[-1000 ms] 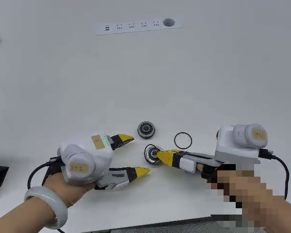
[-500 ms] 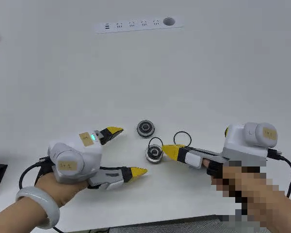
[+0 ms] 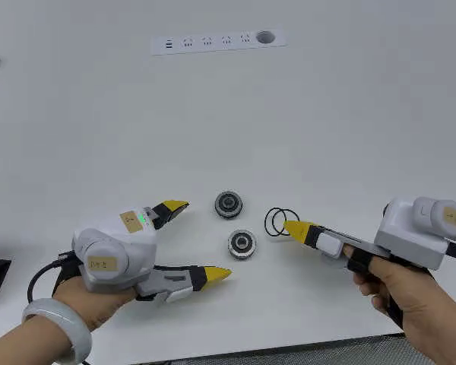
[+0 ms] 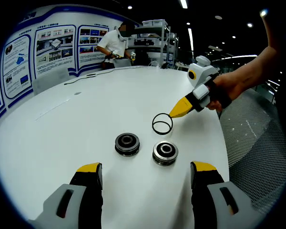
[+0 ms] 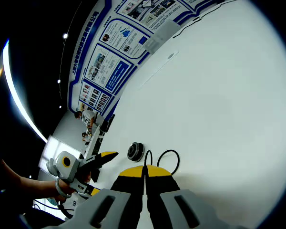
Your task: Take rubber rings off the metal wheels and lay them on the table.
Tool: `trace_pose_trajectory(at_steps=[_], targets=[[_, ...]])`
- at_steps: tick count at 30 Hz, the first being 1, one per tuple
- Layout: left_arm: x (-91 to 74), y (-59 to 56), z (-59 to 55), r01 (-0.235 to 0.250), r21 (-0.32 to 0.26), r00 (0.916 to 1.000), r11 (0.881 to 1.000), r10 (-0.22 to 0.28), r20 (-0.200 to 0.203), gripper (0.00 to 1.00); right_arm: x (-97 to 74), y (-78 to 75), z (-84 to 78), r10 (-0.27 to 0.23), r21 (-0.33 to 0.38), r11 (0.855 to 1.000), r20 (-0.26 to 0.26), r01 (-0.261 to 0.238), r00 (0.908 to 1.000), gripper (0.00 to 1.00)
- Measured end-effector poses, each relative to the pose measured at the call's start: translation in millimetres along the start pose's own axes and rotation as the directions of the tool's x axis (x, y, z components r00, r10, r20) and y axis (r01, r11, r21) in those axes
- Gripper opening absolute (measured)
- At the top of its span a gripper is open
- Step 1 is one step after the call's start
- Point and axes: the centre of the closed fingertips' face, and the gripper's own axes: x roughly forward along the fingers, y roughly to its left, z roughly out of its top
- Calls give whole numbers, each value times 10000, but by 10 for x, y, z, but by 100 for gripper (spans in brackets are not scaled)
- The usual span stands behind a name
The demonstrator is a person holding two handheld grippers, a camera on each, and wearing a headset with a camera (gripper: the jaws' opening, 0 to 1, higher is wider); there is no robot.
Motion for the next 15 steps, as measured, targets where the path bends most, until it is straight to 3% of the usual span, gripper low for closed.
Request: trace_pose_trajectory(at_steps=[7,15], targets=[[-1,5,-1,-2,-5,10000,10000,2,-32,75,-14,-129,8,-653,4,9979,87,653,9978,2],[-1,-1,-5,12,-44,10000,10000,-12,-49,75,-20,-188,8,-1207,-998,9878,-80,1193,9927,9]])
